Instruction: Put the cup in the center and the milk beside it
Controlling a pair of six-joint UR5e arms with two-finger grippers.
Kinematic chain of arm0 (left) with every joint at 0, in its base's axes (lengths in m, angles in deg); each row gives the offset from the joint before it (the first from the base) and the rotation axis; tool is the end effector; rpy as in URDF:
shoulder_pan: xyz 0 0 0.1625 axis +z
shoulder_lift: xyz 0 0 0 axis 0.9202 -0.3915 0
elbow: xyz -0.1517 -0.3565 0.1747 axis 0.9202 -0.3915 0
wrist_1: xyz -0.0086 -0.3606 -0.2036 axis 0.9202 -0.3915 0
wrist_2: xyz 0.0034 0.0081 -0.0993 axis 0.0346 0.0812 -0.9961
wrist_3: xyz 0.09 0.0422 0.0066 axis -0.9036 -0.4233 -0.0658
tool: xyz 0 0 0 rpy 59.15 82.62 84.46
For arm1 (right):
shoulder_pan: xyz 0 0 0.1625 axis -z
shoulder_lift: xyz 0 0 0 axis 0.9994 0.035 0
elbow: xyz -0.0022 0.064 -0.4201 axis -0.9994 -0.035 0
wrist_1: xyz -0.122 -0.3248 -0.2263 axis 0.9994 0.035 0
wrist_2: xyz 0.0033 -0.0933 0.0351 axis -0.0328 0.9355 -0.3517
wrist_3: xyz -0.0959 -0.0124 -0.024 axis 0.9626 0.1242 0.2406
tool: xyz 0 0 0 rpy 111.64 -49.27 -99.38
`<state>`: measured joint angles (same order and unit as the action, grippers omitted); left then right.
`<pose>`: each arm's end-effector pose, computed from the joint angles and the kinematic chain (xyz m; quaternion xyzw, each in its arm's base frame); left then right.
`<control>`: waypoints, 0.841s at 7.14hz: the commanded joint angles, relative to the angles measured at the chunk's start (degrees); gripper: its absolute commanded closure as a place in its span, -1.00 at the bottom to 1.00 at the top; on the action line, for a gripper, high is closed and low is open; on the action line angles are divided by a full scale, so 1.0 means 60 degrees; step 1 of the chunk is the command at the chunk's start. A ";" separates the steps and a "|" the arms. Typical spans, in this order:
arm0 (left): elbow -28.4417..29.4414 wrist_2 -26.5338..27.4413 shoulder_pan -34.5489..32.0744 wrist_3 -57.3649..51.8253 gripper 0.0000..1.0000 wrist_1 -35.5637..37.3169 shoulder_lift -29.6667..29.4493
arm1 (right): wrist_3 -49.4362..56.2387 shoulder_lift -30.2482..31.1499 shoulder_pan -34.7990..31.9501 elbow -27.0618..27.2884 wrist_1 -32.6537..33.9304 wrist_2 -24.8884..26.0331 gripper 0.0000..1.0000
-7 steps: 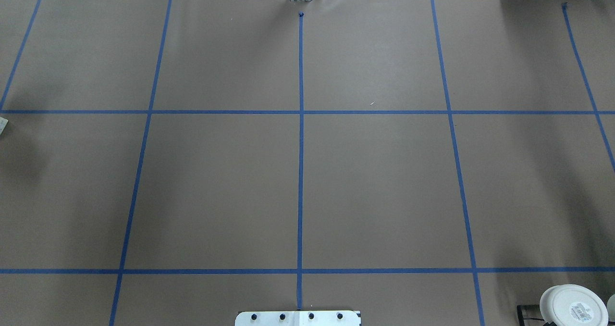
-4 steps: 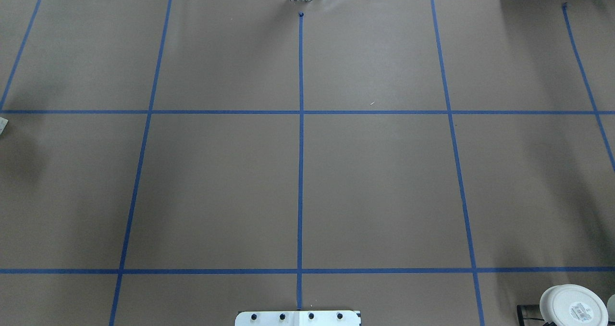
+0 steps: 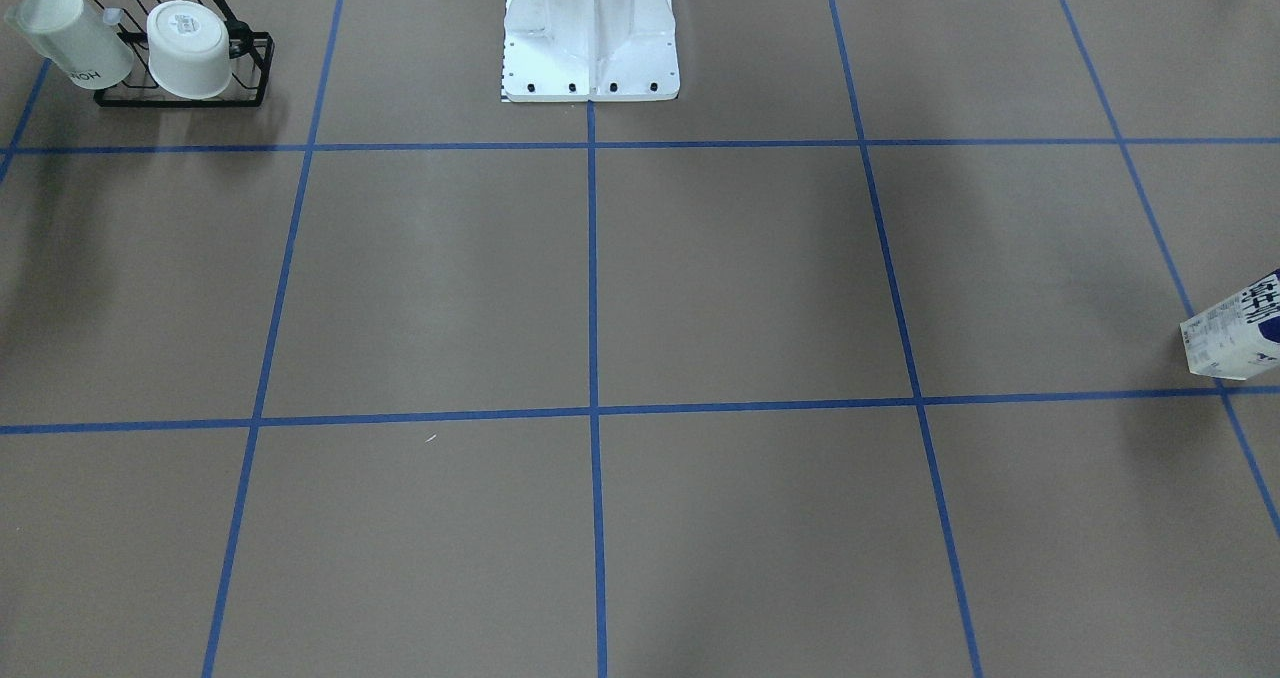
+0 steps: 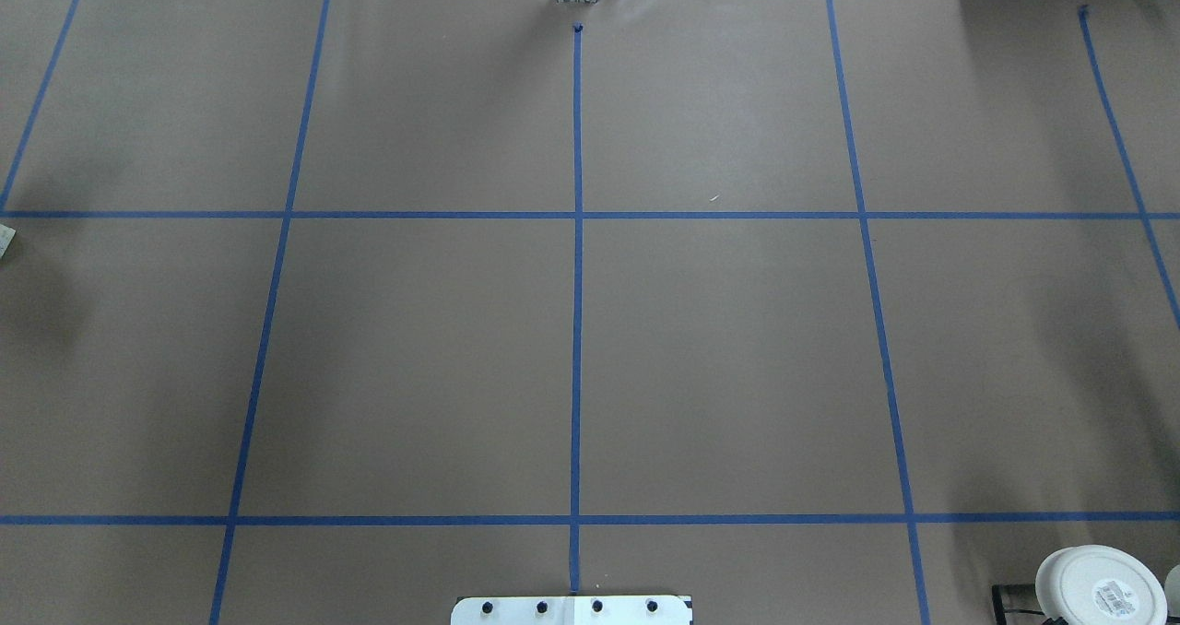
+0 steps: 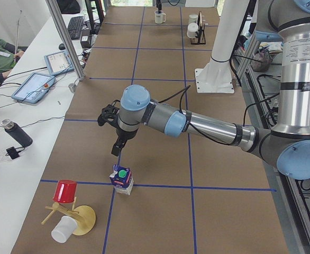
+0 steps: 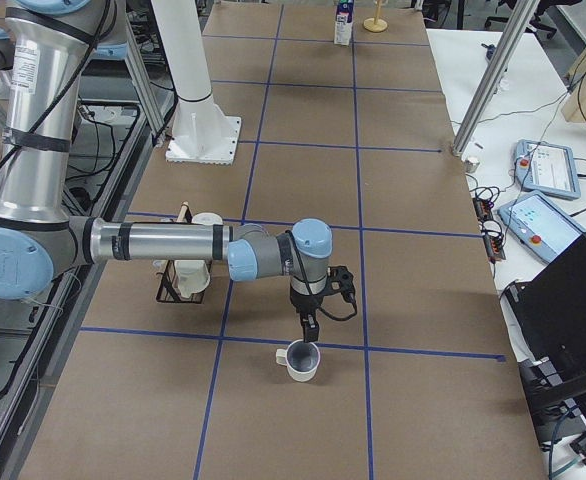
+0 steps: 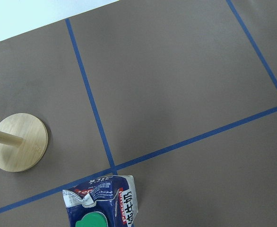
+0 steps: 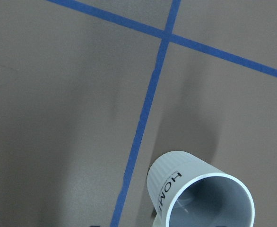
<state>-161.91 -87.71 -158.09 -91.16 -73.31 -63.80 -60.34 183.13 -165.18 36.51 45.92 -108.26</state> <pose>-0.0711 -0.4833 0.5123 0.2085 0.3728 0.1045 0.8981 -0.0154 -0.4227 0.6598 0.0340 -0.2905 -0.1231 0.9483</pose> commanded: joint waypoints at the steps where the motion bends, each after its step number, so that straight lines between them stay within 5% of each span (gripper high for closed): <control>1: -0.0011 0.0000 0.0000 0.0000 -0.98 -0.0082 0.0013 | -0.0004 0.0172 0.0061 -0.0597 -0.0905 -0.0027 -0.57; 2: -0.0012 0.0000 0.0000 0.0000 -0.98 -0.0082 0.0013 | -0.0004 0.0188 0.0163 -0.1065 -0.1548 -0.0012 -0.57; 3: 0.0003 0.0000 0.0000 -0.0014 -0.98 -0.0082 0.0028 | -0.0004 0.0188 0.0251 -0.1287 -0.1859 -0.0012 -0.33; 6: 0.0032 0.0000 0.0000 -0.0014 -0.98 -0.0082 0.0013 | 0.0011 0.0173 0.0574 -0.1523 -0.1920 0.0046 0.68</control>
<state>-161.81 -87.71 -158.09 -91.23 -73.82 -63.70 -60.28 184.18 -162.38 27.88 34.74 -108.09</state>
